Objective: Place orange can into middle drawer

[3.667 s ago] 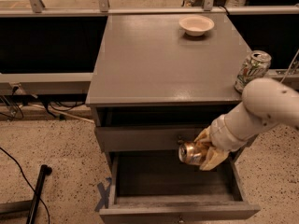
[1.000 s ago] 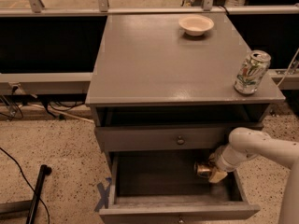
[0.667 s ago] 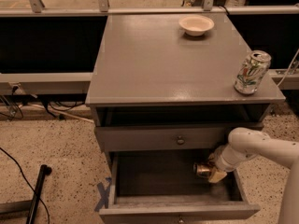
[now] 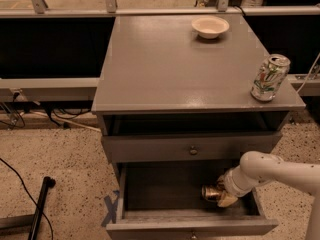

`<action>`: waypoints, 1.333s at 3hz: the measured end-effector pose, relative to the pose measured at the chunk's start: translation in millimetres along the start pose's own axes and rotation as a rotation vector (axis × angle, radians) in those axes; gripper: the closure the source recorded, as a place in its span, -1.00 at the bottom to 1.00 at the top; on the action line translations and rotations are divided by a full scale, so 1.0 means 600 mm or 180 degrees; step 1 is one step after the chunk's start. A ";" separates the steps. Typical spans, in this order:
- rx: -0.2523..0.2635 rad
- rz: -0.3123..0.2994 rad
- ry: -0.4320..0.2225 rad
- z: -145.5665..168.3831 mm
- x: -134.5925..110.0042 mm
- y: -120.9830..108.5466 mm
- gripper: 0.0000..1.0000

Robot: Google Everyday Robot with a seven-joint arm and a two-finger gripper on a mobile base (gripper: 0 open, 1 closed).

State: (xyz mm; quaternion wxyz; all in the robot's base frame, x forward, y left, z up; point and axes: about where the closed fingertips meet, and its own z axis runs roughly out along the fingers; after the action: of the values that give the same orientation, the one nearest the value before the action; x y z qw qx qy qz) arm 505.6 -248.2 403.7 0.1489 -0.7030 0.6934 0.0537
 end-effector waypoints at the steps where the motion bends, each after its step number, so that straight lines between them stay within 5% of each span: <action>1: 0.0125 0.0002 0.0024 -0.005 -0.002 0.008 1.00; 2: 0.0232 0.0018 0.0075 -0.023 0.000 -0.002 1.00; 4: 0.0214 0.0015 0.0067 -0.019 -0.002 0.001 0.18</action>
Offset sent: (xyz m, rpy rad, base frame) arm 0.0088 -0.0130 0.0329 -0.0429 -0.1145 -0.0546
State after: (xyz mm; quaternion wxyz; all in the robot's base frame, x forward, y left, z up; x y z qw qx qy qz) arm 503.5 -250.2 414.6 0.1650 -0.6964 0.6980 0.0234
